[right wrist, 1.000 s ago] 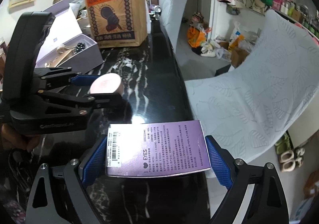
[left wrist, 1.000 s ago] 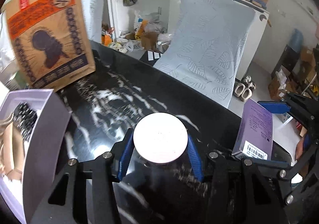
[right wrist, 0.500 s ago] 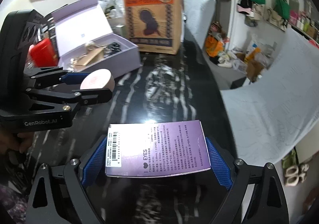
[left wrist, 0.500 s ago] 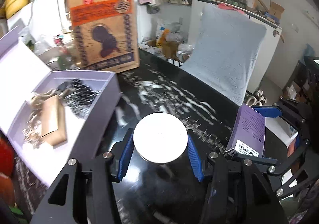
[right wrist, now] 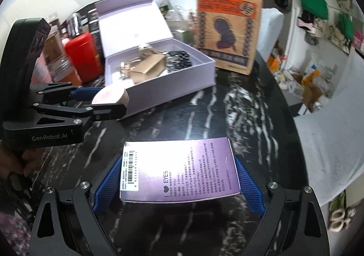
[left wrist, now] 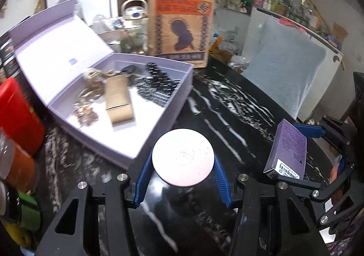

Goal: Organize rigid objects
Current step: 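Lift and carry the compact and purple card with both tools toward the lavender box, then lower the compact into the box with the left tool while the right tool lowers the card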

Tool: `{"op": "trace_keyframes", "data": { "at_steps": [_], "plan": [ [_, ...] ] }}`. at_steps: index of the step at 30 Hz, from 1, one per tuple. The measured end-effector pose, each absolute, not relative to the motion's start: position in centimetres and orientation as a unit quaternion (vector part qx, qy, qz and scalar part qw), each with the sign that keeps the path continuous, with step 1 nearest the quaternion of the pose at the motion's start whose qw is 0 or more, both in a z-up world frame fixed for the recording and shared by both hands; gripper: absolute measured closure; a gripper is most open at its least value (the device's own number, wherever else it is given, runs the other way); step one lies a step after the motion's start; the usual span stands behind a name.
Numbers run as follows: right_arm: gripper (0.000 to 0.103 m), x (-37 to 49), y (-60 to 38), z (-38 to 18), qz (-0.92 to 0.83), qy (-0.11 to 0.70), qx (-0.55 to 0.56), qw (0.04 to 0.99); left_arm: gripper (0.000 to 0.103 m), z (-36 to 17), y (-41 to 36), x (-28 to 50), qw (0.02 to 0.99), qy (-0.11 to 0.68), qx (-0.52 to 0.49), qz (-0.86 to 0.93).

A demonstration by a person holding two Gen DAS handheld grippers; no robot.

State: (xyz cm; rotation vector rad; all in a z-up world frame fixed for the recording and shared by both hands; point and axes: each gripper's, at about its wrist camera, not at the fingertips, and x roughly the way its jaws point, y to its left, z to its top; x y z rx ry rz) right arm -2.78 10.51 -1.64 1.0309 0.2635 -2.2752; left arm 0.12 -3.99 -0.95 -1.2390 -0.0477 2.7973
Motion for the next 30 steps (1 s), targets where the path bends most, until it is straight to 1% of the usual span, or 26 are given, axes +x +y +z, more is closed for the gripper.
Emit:
{"op": "trace_keyframes", "data": {
  "at_steps": [13,30],
  "plan": [
    [0.009,-2.7,6.4,-0.2,-0.857,0.119,0.372,0.337,0.052,0.7,-7.3,0.9,0.015,-0.046,-0.386,0.921],
    [0.009,-6.7,3.6,2.3,-0.862,0.120,0.351,0.346,0.052,2.6,-10.6,-2.8,-0.010,-0.064,-0.373,0.926]
  ]
}}
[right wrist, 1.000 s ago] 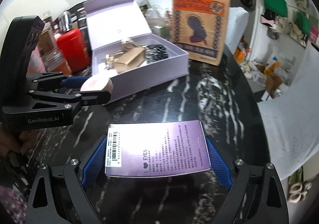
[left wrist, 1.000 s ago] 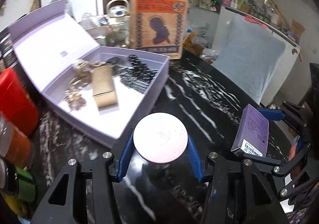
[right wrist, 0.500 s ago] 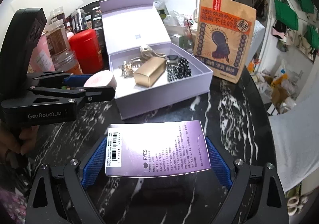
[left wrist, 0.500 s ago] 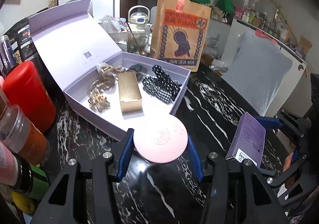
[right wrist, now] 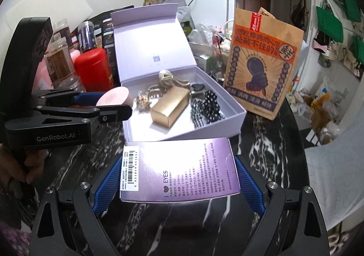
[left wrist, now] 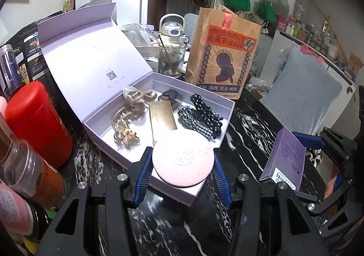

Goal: Organize rigid objects
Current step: 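Lower the compact into the box with the left tool while the right tool lowers the card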

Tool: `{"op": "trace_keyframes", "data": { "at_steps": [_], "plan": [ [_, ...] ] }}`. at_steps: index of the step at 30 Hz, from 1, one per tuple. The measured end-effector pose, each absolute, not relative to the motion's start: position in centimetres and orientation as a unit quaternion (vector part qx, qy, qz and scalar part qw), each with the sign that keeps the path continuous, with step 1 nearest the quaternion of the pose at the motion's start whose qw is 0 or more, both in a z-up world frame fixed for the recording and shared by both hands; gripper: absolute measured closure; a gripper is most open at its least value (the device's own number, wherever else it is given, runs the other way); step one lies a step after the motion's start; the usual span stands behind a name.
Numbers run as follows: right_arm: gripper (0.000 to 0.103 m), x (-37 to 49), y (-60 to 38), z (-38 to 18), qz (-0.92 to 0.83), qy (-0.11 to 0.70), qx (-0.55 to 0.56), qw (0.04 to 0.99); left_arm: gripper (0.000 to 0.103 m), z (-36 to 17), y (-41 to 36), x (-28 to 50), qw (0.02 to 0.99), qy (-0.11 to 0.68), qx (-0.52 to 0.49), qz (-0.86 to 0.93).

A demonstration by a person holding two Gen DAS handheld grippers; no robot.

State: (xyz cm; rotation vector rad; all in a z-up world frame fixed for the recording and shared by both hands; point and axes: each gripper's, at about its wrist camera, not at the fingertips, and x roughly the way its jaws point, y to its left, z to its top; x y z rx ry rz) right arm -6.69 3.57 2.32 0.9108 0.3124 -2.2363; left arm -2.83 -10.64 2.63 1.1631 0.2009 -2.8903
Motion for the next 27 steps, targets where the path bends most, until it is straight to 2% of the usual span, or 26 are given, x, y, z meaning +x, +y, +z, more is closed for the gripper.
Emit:
{"op": "trace_keyframes", "data": {
  "at_steps": [14,27],
  "plan": [
    [0.009,-11.7,1.1,3.3,-0.861,0.129,0.341,0.355,0.052,3.3,-12.9,-6.9,0.028,0.065,0.360,-0.930],
    [0.009,-16.3,-0.9,1.9,-0.859,0.135,0.349,0.350,0.053,1.3,-14.5,-11.3,0.038,0.060,0.378,-0.923]
  ]
}}
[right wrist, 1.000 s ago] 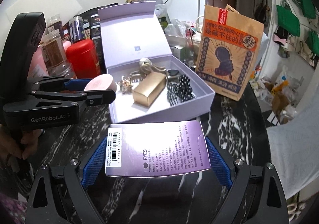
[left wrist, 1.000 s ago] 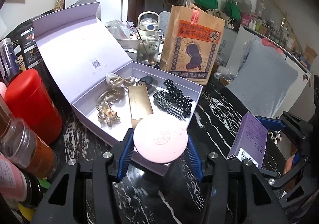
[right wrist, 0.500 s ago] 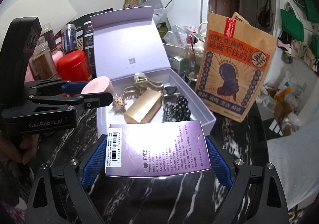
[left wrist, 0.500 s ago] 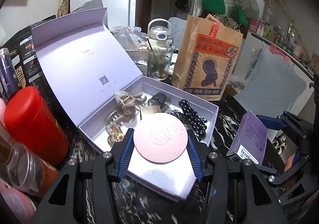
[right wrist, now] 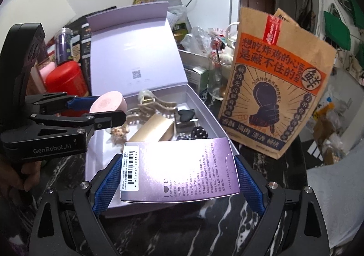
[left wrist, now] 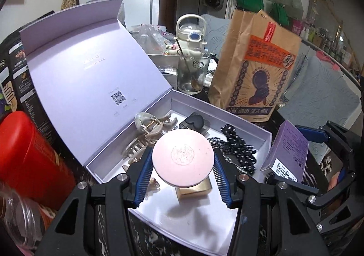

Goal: Organize rigid objects
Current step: 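Lower the compact into the box with the left tool while the right tool lowers the card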

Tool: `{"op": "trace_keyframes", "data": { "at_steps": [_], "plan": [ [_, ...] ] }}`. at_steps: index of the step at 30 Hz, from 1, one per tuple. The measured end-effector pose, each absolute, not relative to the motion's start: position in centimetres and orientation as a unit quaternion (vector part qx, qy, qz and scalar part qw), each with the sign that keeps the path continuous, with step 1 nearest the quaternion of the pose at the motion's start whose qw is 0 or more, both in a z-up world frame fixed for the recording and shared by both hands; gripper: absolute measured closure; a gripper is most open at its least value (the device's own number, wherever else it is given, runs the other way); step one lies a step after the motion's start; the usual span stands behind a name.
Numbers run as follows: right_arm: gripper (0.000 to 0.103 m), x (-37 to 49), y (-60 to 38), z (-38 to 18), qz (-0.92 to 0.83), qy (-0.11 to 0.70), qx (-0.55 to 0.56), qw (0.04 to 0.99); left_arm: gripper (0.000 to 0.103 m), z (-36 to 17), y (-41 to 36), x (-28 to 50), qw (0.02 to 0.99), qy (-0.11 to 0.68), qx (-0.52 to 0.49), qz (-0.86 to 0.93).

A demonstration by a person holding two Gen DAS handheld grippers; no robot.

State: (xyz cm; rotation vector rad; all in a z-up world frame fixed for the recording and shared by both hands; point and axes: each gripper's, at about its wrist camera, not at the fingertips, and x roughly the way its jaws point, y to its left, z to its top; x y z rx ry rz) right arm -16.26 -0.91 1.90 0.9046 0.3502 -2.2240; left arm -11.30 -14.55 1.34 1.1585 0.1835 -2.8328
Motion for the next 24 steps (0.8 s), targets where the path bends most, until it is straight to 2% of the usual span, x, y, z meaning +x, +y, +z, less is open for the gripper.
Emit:
{"op": "trace_keyframes", "data": {
  "at_steps": [24],
  "plan": [
    [0.009,-21.6,-3.5,-2.8,-0.834,0.153,0.398,0.352,0.052,-3.8,-16.5,-15.3,0.056,0.066,0.447,-0.890]
  ]
}}
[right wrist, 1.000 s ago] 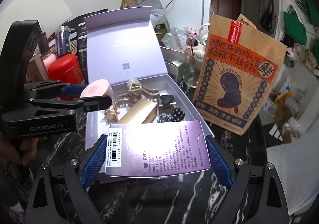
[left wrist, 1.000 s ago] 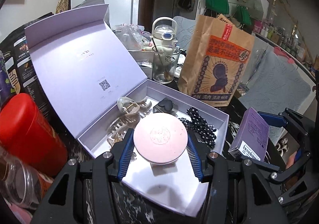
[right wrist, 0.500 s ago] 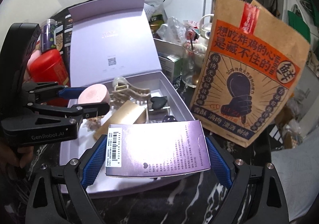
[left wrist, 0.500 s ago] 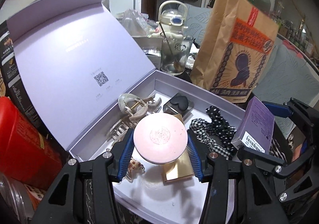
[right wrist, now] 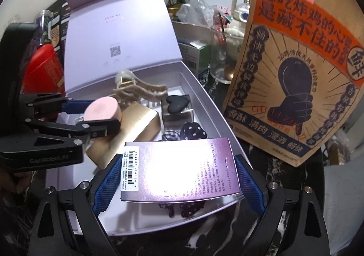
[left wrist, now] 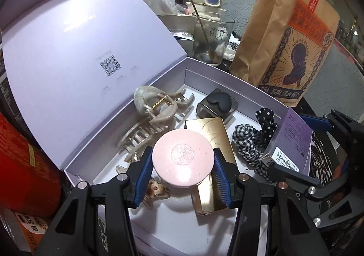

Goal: Organize rigid objects
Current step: 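Lower the compact into the box with the left tool while the right tool lowers the card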

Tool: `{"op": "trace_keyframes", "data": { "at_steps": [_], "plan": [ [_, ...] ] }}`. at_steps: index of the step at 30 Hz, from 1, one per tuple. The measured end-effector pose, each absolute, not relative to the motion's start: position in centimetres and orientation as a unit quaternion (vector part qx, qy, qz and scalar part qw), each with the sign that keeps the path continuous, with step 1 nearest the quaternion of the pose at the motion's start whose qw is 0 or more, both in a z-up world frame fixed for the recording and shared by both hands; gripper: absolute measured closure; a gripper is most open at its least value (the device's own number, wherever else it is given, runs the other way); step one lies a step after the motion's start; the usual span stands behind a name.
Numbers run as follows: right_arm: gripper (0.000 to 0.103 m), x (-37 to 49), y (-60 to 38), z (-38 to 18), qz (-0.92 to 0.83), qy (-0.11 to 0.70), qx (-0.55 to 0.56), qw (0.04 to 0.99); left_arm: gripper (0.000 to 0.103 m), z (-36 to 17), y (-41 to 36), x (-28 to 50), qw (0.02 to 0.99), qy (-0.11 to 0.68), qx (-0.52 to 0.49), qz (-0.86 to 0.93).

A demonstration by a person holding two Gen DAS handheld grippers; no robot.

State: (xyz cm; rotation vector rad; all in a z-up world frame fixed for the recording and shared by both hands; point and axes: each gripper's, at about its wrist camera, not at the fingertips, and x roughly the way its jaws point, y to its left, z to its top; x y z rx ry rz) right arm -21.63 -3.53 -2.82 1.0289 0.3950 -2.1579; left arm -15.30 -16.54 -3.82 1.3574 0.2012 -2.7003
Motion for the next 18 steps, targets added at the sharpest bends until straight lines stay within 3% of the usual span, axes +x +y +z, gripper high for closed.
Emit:
{"op": "trace_keyframes", "data": {
  "at_steps": [18],
  "plan": [
    [0.008,-22.1,-3.9,-4.1,-0.831,0.167,0.411,0.335,0.052,-3.9,-15.8,-15.9,0.071,0.036,0.448,-0.890]
  ]
}}
